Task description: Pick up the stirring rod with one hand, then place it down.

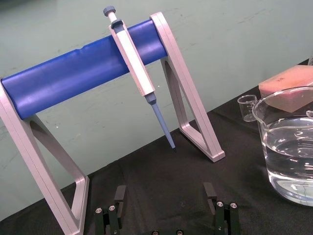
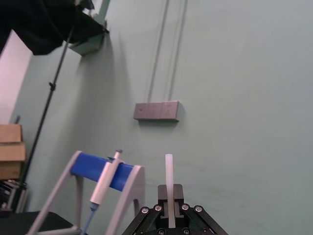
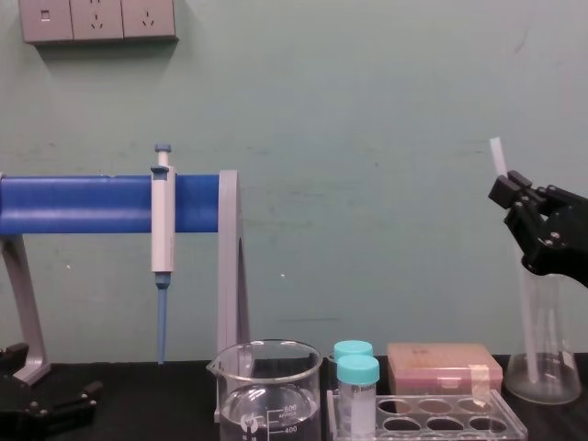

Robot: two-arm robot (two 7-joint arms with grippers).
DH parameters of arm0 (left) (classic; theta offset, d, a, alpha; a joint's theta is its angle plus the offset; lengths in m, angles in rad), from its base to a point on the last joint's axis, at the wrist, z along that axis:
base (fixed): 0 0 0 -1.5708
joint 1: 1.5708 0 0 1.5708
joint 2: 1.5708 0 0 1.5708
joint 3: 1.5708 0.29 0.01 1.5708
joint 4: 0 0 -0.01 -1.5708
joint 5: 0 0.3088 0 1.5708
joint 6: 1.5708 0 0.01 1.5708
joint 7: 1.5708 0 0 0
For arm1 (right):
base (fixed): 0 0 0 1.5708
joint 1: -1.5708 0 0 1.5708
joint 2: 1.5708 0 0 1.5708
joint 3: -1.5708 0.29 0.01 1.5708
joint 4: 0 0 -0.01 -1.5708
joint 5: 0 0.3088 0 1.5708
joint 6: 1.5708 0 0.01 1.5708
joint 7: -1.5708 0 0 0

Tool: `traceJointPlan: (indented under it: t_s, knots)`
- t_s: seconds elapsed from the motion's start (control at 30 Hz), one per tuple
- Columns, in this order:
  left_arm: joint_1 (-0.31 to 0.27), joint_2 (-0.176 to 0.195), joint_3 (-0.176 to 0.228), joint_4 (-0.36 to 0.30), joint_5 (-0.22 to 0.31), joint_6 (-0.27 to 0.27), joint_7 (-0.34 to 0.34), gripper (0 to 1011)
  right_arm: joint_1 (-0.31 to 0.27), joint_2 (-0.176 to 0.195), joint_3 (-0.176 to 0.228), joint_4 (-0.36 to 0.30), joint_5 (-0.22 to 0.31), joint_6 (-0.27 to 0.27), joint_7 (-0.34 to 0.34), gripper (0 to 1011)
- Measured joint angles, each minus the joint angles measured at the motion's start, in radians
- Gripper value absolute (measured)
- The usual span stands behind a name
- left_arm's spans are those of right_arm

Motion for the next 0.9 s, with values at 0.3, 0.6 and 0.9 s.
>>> traceJointPlan:
  t_s: [0.3,0.6,0.9]
  knots:
    - [0.000,0.000,0.000,0.000,0.000,0.000,0.000,1000,0.032,-0.014,-0.013,0.053,0.074,-0.004,0.087,64]
    - [0.000,0.000,0.000,0.000,0.000,0.000,0.000,1000,0.060,-0.032,-0.020,0.124,0.145,0.048,0.141,64]
    - [0.000,0.000,0.000,0.000,0.000,0.000,0.000,1000,0.093,-0.045,-0.024,0.198,0.166,0.063,0.170,64]
